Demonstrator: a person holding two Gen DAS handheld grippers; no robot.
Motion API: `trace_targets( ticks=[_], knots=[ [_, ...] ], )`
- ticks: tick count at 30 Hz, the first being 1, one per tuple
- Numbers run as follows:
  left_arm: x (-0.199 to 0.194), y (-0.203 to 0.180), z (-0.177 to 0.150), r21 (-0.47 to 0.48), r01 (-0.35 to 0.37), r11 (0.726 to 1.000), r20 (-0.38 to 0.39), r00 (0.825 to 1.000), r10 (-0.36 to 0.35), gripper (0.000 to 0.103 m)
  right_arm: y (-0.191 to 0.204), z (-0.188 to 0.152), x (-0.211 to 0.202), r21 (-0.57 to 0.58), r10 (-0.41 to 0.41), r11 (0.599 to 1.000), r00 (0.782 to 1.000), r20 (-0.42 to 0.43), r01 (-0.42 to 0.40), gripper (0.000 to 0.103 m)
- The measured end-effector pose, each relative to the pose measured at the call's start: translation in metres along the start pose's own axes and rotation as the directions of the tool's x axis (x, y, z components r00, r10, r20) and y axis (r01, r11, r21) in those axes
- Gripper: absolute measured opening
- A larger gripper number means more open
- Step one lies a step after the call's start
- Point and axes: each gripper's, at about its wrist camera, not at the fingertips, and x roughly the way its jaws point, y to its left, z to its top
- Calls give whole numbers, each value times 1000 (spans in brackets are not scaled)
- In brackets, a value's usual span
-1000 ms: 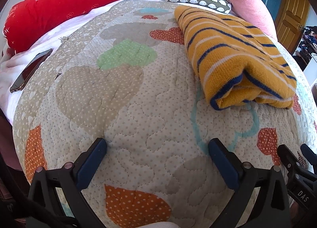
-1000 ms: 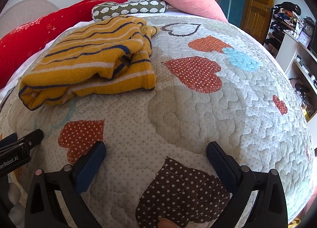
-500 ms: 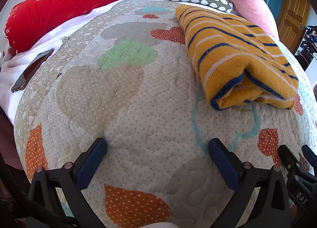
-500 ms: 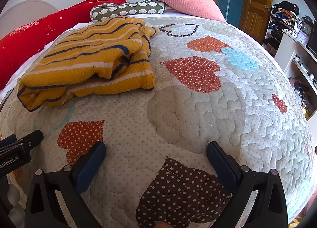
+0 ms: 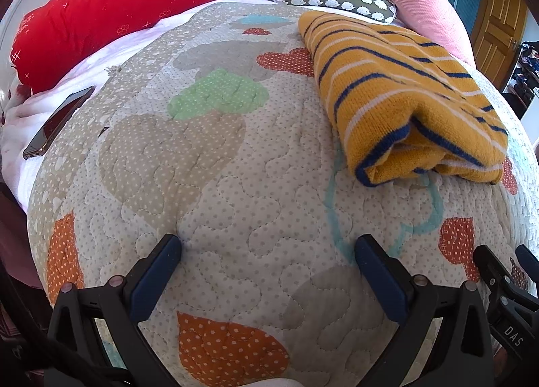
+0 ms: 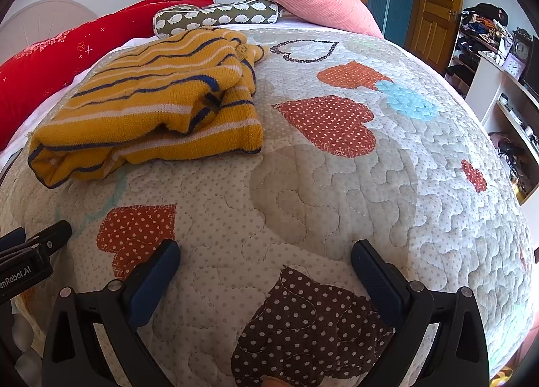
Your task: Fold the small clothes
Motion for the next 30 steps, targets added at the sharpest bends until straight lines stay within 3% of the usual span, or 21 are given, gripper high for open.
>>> trace_targets(
  ticks=[7,16,20,25,30],
  knots=[
    [-7,-6,-1,10,10,1000,-5,1000,-10,103,0,0,1,-1,-1,1000,1000,2,1,103],
    [-26,-37,-3,129,44,991,39,998,-49,103,-1,-1,-1,-9,3,1000,1000,21,-3,103],
    [-48,-38,2,130,58,990,90,993,-70,103,-5,1,-15,-3,17,1000,997,79,-17,103],
    [-81,-40,12,135,39,990,182,981,-63,103,-5,12,-48,-26,-27,999,980,198,33,103],
    [-102,-43,14,147,37,988,226,972,-70,103,-2,19,-61,-41,-8,999,980,199,17,103]
  ],
)
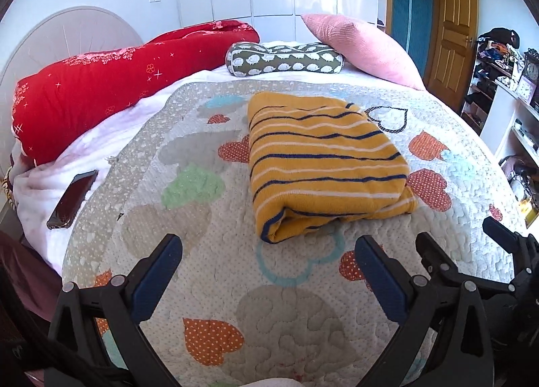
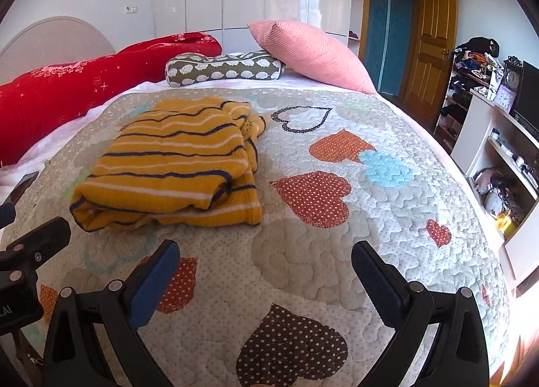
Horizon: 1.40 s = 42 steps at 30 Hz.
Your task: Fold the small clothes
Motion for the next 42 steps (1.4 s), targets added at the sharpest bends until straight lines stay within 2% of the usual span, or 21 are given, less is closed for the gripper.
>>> trace_targets(
  ticks=[5,19,37,42],
  knots=[
    [-5,-3,0,14,-4,1000,8,1000,4,103,12,1,-10,-52,-10,999,1000,22,12,103],
    [2,-2,-5,1,9,1000,-37,999,-9,103,14,1,-12,-54,12,998,1000,2,-12,103],
    [20,10,-11,-20,-24,1000,-83,996,22,103,8,-1,0,-51,-55,997,998,-16,54,103],
    [34,11,-18,-11,-14,1000,-139,990,12,103,4,-3,2,-29,-52,998,998,-22,51,103]
  ],
)
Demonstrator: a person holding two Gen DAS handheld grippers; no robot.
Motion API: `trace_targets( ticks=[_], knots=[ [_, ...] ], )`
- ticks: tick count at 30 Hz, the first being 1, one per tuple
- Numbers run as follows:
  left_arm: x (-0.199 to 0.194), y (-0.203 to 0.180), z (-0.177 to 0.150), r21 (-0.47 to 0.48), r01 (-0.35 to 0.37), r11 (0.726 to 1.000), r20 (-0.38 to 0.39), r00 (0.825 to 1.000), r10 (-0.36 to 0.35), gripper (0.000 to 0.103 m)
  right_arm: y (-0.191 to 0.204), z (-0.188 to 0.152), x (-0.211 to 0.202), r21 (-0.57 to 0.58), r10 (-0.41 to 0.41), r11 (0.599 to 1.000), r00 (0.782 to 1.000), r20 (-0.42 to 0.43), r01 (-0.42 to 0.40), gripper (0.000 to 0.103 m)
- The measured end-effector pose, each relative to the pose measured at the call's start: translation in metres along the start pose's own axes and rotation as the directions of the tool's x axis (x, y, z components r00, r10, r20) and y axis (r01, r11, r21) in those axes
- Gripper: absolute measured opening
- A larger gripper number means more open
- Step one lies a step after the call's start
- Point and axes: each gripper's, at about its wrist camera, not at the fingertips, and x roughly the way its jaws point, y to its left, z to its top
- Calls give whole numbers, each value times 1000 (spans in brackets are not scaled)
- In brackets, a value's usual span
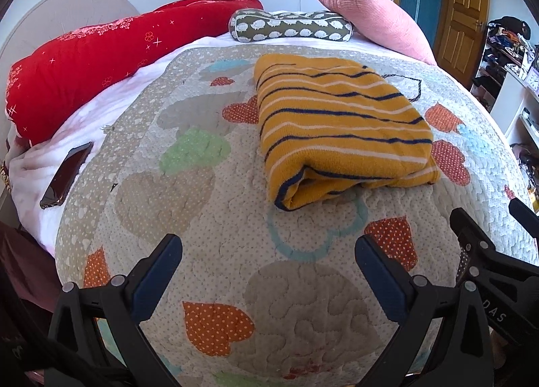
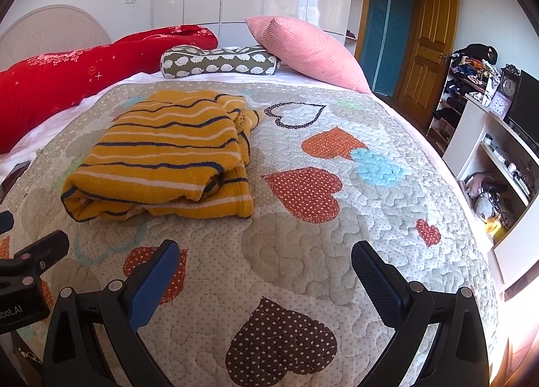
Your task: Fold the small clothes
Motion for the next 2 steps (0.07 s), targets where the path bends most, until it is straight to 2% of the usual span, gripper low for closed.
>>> trace_targets(
  ticks=[2],
  knots=[
    [2,1,-1,-8,-5,1000,-7,1000,5,103,0,-1,1,-4,1,1000,1000,-6,-1,103]
  ],
)
